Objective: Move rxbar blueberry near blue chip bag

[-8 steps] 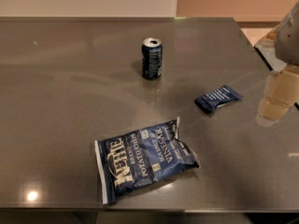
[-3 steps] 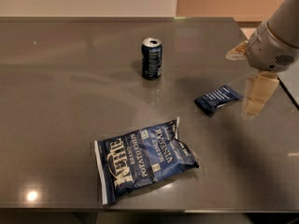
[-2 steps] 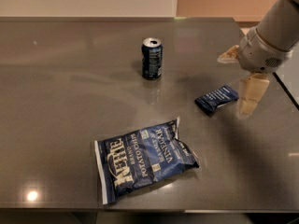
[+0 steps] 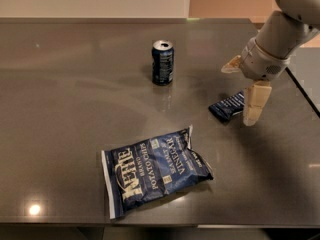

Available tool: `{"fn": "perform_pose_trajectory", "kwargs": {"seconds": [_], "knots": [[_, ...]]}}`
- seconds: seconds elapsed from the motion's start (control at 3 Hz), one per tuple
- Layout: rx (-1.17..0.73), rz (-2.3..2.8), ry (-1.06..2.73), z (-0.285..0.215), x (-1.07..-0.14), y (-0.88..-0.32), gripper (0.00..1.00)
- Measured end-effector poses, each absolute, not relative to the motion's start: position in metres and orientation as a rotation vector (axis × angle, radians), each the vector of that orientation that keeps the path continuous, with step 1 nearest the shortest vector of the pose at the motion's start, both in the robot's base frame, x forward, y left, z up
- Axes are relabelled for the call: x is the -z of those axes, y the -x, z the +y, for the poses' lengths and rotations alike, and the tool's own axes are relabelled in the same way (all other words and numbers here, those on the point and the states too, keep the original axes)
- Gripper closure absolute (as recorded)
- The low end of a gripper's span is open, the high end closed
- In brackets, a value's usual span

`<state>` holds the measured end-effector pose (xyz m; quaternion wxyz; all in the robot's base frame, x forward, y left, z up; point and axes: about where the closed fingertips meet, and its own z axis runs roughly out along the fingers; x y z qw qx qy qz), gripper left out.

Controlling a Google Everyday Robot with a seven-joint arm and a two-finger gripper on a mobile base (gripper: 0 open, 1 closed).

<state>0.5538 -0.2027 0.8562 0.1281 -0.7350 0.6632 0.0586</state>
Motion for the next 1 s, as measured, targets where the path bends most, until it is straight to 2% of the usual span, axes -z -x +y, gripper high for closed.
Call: {"fn": "perform_pose_trajectory", "kwargs": {"seconds": [0.67,1.0], "knots": [[-0.197,1.916,2.177,-0.203,-0.835,-0.559,0.00],[-0.211,1.921,2.191,-0.203,-0.830,-0.557,0.16]]}}
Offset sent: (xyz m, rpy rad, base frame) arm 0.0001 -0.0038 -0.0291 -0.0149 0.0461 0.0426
